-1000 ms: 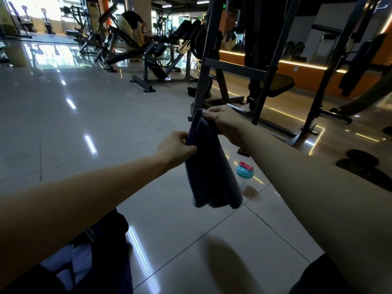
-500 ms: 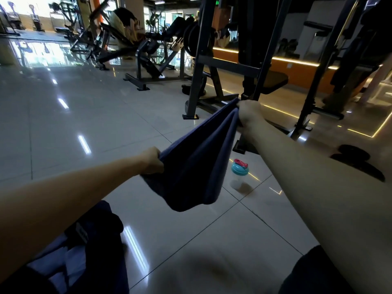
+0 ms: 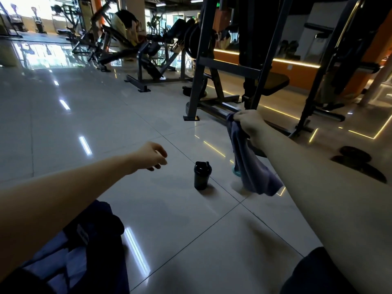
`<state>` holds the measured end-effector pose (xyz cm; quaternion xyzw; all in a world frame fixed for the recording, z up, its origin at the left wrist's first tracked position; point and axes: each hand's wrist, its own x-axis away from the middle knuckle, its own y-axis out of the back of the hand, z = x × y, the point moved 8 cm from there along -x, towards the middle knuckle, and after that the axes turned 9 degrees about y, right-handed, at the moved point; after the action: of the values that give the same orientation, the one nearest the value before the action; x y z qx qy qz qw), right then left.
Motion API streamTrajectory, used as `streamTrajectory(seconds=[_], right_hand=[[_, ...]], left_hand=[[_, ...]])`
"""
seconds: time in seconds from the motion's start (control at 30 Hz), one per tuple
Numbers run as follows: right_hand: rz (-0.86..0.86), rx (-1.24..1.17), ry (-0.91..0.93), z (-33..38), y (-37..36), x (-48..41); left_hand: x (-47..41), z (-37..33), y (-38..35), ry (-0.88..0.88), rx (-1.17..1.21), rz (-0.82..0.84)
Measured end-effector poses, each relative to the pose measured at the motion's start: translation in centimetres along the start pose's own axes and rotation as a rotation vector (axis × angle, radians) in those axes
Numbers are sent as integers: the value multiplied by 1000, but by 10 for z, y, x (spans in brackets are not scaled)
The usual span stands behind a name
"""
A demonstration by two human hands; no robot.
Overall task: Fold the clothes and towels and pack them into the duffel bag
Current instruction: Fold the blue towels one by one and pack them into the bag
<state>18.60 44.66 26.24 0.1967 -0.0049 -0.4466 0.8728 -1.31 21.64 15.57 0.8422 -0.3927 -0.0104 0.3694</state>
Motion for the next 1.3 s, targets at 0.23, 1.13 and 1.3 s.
streamTrajectory(seconds=[0.23, 1.13, 1.3], right_hand=[[303, 67, 137, 44, -28, 29], [468, 518, 2, -26, -20, 19], [183, 319, 41, -22, 3, 7]], left_hand=[[-5, -26, -47, -82, -77, 52], [10, -37, 31, -251, -591, -146], [-12, 9, 78, -8, -276, -236]])
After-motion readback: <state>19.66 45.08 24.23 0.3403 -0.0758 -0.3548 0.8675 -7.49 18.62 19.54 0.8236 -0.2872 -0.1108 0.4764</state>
